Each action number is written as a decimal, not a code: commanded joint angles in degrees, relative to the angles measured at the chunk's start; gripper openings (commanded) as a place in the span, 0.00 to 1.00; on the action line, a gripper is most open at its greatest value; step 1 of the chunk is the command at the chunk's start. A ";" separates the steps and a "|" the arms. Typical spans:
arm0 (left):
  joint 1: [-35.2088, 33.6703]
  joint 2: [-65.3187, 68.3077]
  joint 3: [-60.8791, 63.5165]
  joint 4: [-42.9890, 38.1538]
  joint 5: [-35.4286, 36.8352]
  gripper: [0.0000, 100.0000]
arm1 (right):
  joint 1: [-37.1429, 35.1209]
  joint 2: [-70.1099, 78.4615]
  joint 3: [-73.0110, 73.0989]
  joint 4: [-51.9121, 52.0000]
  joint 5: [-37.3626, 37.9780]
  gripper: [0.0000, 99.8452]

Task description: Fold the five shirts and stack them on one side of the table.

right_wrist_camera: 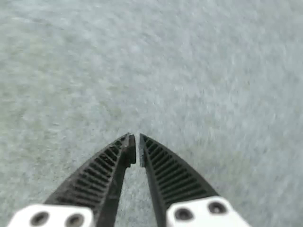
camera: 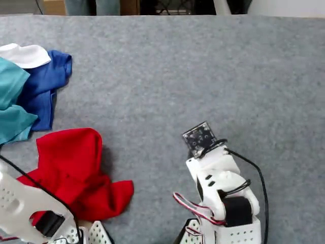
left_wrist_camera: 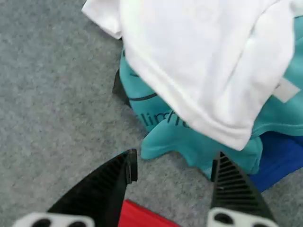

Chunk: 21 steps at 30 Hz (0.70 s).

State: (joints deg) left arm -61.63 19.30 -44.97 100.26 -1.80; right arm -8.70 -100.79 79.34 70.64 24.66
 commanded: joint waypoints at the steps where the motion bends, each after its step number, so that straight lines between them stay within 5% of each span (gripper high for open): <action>1: -2.24 -8.26 9.80 0.62 -4.66 0.26 | -1.85 8.92 -6.55 -0.79 0.62 0.12; 5: -3.21 -20.04 25.10 0.18 -8.35 0.26 | -7.21 22.90 -16.75 -0.97 -0.44 0.12; 14: -3.21 -42.90 58.51 -14.42 -9.14 0.26 | -27.16 56.75 -41.45 2.64 -10.37 0.13; 21: -7.25 -53.01 72.31 -20.31 -9.23 0.26 | -36.57 82.15 -55.43 -5.63 -15.30 0.13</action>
State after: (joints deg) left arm -67.43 -29.58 24.40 82.07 -10.59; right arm -42.20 -27.65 30.64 68.35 10.86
